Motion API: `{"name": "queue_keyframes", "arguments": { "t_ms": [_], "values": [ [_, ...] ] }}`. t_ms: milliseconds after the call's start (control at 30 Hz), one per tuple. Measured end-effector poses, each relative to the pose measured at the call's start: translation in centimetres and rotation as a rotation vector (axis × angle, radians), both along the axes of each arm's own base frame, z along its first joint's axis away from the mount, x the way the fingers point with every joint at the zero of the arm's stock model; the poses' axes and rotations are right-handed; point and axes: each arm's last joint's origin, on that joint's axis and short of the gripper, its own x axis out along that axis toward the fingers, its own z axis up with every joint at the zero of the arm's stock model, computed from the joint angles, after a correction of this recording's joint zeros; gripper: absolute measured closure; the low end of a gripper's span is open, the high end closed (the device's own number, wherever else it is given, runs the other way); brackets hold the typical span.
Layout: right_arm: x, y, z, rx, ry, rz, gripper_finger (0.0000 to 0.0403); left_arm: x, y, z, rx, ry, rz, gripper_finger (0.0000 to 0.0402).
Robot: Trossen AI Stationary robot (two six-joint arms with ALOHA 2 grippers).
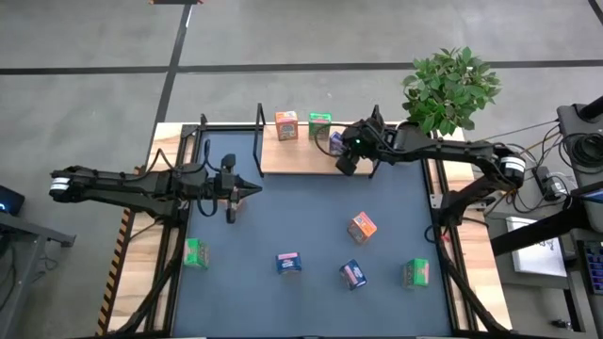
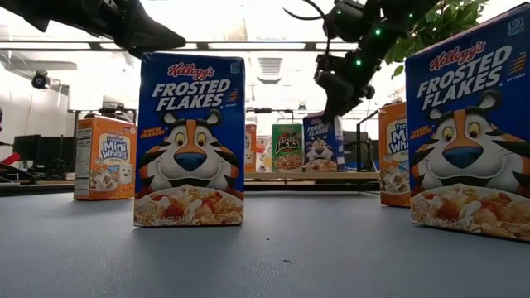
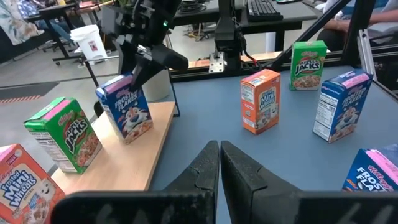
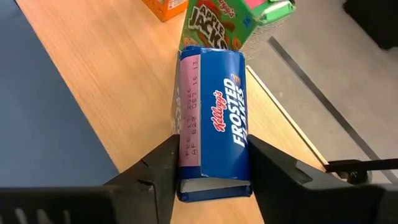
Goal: Stack cereal on shelf
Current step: Put the top center blue cereal box on the shelf
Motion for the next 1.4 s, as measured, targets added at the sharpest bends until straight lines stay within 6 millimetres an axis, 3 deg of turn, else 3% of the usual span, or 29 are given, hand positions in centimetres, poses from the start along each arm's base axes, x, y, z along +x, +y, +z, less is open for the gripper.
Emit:
{"name": "queue_keyframes", "arguments": {
  "t_ms": [300,633,767,1000,1400],
  "values": [
    [-0.1,-0.2,0.2,0.001,0.009,-0.004,0.0212,0.0,0.0,0.1,0.021,-0.004,-0.005,0.0402],
    [0.3,0.2,4.8,-0.017,-0.053,0.007,0.0215,0.0,0.0,0.1,0.047,0.0,-0.011,0.0402],
    [0.3,0.2,5.5,0.004,-0.077,-0.02,0.0252,0.0,0.0,0.1,0.051,0.0,-0.012,0.0402],
    [0.1,0.4,3.7,0.042,-0.043,-0.05,0.0383,0.0,0.0,0.1,0.051,0.001,-0.012,0.0402],
    [0.1,0.1,0.0,-0.028,-0.093,-0.064,0.0394,0.0,0.0,0.1,0.051,0.001,-0.012,0.0402]
  ]
}}
